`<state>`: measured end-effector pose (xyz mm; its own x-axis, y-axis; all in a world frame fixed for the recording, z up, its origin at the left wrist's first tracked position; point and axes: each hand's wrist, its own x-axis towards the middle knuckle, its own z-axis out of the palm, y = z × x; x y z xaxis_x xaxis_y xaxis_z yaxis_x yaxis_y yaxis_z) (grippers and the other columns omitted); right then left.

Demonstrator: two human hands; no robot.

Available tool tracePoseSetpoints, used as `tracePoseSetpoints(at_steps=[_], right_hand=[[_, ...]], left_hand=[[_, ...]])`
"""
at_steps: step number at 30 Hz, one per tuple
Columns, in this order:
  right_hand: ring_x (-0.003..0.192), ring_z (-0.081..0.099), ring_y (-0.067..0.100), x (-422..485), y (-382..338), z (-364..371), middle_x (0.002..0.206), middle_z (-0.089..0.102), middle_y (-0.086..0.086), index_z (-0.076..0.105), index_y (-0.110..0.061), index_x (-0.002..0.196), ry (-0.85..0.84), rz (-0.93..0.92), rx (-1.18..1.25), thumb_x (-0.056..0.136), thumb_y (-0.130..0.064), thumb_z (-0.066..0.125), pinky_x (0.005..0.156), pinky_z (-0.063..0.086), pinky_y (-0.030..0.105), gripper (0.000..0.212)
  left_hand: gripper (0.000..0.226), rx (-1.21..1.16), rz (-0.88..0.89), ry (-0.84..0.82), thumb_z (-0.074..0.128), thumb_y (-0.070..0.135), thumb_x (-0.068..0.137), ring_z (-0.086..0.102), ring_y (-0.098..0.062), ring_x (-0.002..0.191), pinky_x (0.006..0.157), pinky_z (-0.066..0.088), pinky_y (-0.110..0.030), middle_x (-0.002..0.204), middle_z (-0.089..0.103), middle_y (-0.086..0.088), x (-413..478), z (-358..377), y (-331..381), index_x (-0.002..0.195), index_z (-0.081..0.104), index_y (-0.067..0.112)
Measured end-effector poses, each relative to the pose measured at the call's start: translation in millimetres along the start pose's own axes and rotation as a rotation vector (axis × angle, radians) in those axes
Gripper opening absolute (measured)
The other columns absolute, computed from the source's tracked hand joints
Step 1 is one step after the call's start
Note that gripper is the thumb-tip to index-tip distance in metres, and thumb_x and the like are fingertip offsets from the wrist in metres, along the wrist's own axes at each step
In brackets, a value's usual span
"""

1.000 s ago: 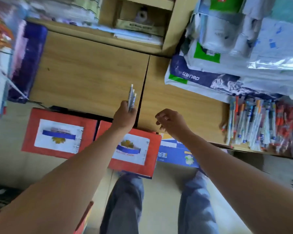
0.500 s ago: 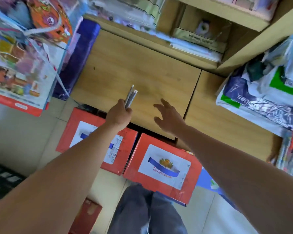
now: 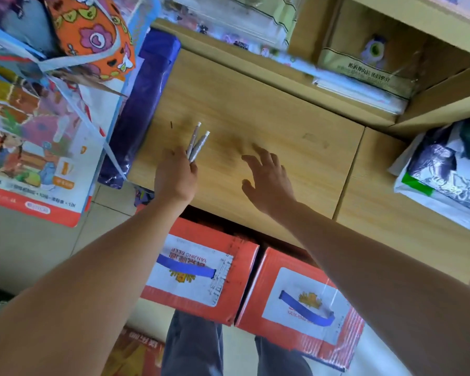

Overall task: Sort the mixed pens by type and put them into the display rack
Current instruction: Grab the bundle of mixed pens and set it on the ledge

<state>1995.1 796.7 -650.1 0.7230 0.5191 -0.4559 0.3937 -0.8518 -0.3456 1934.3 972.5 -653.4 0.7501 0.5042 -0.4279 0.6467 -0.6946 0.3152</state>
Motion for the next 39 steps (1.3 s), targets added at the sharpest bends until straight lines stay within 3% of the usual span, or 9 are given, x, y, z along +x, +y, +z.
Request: tracePoseSetpoints(at_steps=[10, 16, 20, 25, 28, 35, 39], right_hand=[[0.143, 0.012, 0.024, 46, -64, 7, 0.16, 0.007, 0.002, 0.032, -0.025, 0.147, 0.009, 0.025, -0.007, 0.092, -0.027, 0.053, 0.111, 0.026, 0.041, 0.059], [0.131, 0.03, 0.024, 50, -86, 7, 0.146, 0.029, 0.005, 0.034, -0.025, 0.147, -0.009, 0.004, 0.032, 0.092, -0.025, 0.053, 0.105, 0.036, 0.041, 0.058], [0.124, 0.033, 0.023, 59, -101, 14, 0.136, 0.032, 0.006, 0.028, -0.027, 0.149, -0.033, -0.022, 0.03, 0.091, -0.027, 0.054, 0.104, 0.035, 0.038, 0.064], [0.125, 0.03, 0.025, 81, -119, 20, 0.136, 0.031, 0.004, 0.025, -0.034, 0.149, -0.049, -0.063, 0.022, 0.089, -0.029, 0.055, 0.106, 0.032, 0.04, 0.067], [0.126, 0.029, 0.025, 83, -122, 19, 0.14, 0.03, 0.003, 0.028, -0.033, 0.148, -0.041, -0.079, 0.041, 0.089, -0.028, 0.055, 0.108, 0.029, 0.041, 0.065], [0.132, 0.035, 0.022, 42, -78, 10, 0.148, 0.034, 0.003, 0.044, -0.022, 0.141, 0.018, 0.011, 0.179, 0.093, -0.016, 0.052, 0.109, 0.034, 0.04, 0.05], [0.121, 0.052, 0.024, -4, -27, -4, 0.141, 0.046, 0.004, 0.052, -0.016, 0.134, 0.094, 0.086, 0.258, 0.092, -0.01, 0.052, 0.1, 0.045, 0.039, 0.043]], left_hand=[[0.029, 0.153, 0.137, 0.143, 0.062, 0.025, 0.089, 0.053, -0.034, 0.103, 0.079, 0.044, -0.044, 0.108, 0.058, -0.016, 43, -18, -33, 0.11, 0.054, 0.006], [0.048, 0.247, 0.277, 0.132, 0.074, 0.019, 0.075, 0.05, -0.031, 0.1, 0.074, 0.048, -0.04, 0.11, 0.05, -0.014, 41, -25, -49, 0.116, 0.051, 0.011], [0.038, 0.242, 0.34, 0.085, 0.071, 0.021, 0.08, 0.055, -0.031, 0.099, 0.07, 0.052, -0.039, 0.113, 0.051, -0.015, 43, -28, -61, 0.113, 0.053, 0.013], [0.033, 0.224, 0.315, 0.07, 0.069, 0.02, 0.083, 0.064, -0.034, 0.068, 0.051, 0.049, -0.038, 0.096, 0.056, -0.016, 50, -31, -69, 0.106, 0.051, 0.005], [0.024, 0.232, 0.315, 0.084, 0.065, 0.014, 0.087, 0.062, -0.037, 0.062, 0.048, 0.049, -0.04, 0.091, 0.053, -0.017, 53, -32, -72, 0.105, 0.051, 0.006], [0.018, 0.185, 0.4, 0.087, 0.062, 0.009, 0.084, 0.06, -0.033, 0.071, 0.049, 0.047, -0.037, 0.096, 0.052, -0.014, 40, -41, -52, 0.1, 0.054, 0.009], [0.016, 0.261, 0.597, -0.011, 0.063, 0.011, 0.08, 0.054, -0.033, 0.093, 0.075, 0.044, -0.043, 0.097, 0.057, -0.011, 27, -35, -6, 0.095, 0.062, 0.011]])
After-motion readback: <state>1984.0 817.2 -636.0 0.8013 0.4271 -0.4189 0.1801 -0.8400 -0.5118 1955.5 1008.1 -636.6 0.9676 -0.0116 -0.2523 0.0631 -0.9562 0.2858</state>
